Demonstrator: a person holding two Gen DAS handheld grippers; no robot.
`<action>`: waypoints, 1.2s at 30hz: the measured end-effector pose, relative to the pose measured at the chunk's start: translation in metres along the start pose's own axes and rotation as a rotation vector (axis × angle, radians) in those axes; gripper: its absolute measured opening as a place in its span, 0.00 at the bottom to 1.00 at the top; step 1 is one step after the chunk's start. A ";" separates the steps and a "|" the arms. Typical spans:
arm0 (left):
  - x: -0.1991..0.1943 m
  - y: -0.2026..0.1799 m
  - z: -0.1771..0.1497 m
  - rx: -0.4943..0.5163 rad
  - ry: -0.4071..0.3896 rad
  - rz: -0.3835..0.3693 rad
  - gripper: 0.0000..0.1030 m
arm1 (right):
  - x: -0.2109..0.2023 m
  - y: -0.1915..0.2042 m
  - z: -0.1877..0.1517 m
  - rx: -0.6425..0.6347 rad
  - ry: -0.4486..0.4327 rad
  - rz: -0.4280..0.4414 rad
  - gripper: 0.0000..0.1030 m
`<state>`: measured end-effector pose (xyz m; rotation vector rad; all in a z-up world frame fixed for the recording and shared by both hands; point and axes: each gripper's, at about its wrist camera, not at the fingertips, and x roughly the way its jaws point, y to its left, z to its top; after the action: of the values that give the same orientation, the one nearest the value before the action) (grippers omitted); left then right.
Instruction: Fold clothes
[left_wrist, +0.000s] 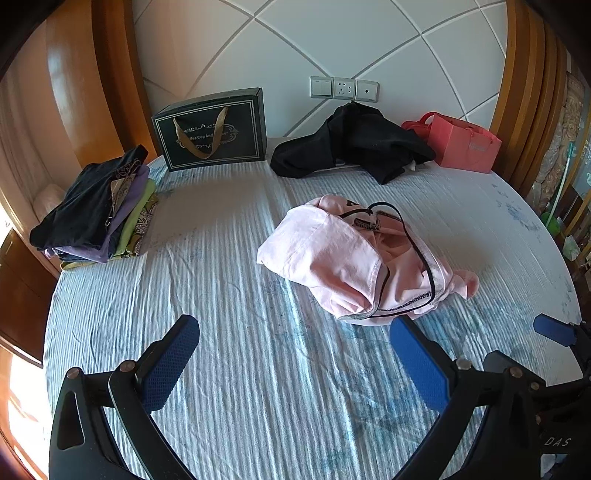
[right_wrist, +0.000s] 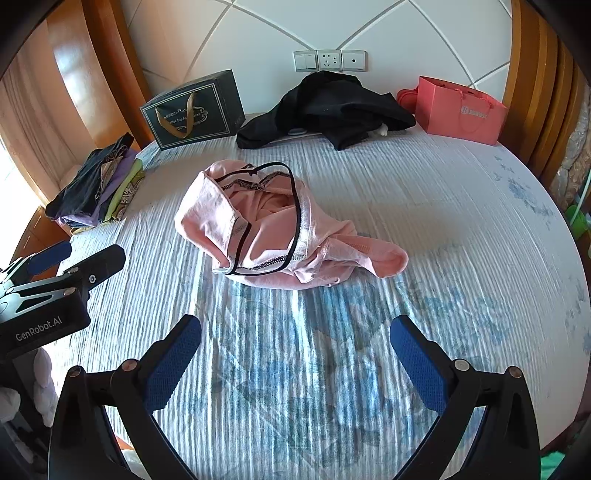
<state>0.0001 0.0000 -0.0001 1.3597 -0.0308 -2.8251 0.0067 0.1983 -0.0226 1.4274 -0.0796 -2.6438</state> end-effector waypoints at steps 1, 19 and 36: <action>0.000 0.000 0.000 0.002 0.002 0.002 1.00 | 0.000 0.000 0.000 0.001 0.001 0.001 1.00; 0.015 0.003 0.000 -0.008 0.048 -0.013 1.00 | 0.003 -0.003 0.001 0.018 0.009 -0.021 1.00; 0.019 0.003 0.001 -0.001 0.062 -0.028 1.00 | 0.005 -0.008 0.003 0.031 0.017 -0.032 1.00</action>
<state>-0.0126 -0.0036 -0.0146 1.4587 -0.0101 -2.8027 0.0004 0.2054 -0.0262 1.4728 -0.0975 -2.6664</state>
